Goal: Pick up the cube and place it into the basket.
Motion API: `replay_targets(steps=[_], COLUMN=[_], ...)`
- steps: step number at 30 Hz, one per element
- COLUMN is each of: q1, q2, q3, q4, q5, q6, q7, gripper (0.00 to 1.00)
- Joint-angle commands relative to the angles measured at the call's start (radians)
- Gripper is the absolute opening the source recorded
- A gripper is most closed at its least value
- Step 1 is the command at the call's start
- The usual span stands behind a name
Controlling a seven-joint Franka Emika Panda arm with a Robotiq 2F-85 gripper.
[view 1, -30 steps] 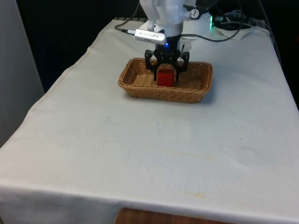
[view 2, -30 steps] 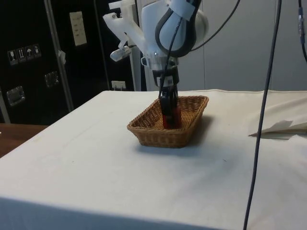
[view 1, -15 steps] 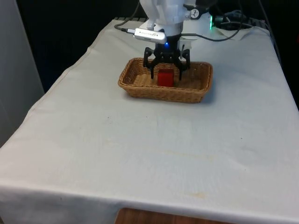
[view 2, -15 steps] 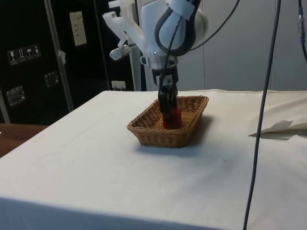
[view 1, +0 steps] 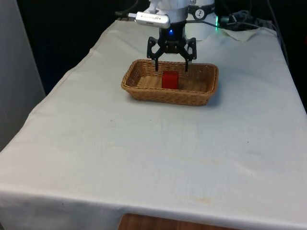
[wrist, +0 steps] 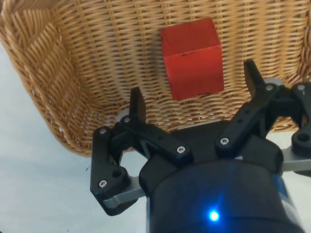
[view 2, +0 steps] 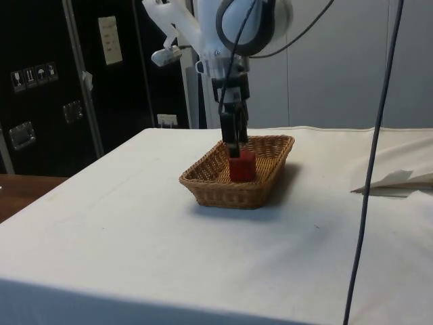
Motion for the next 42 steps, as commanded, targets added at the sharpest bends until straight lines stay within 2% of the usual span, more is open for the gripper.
replay_targets(steps=[1,7,15,16,18,24,26,27,34,35,36,42], q1=[0.003,0.0,0.001,-0.001,0.001,0.001,-0.001,0.001,0.001,0.0,0.001,0.001], q2=[-0.004,-0.015,-0.062,-0.055,-0.082,-0.12,-0.125,-0.13,-0.165,-0.158,-0.169,-0.188], q3=[-0.006,-0.001,-0.005,-0.002,-0.005,-0.003,-0.001,-0.002,0.003,0.004,0.003,0.005], q4=[0.001,0.001,0.007,0.007,0.011,0.019,0.016,0.021,0.05,0.046,0.054,0.076], q5=[-0.015,0.0,-0.015,-0.001,-0.017,-0.026,-0.012,-0.028,-0.033,-0.019,-0.033,-0.036], q6=[-0.006,-0.009,-0.047,-0.038,-0.069,-0.108,-0.104,-0.118,-0.176,-0.162,-0.183,-0.228], q7=[0.009,-0.001,-0.003,-0.01,-0.003,0.001,-0.011,0.002,-0.003,-0.012,-0.004,-0.008], gripper=[1.0,1.0,1.0,1.0,1.0,1.0,1.0,1.0,1.0,1.0,1.0,1.0])
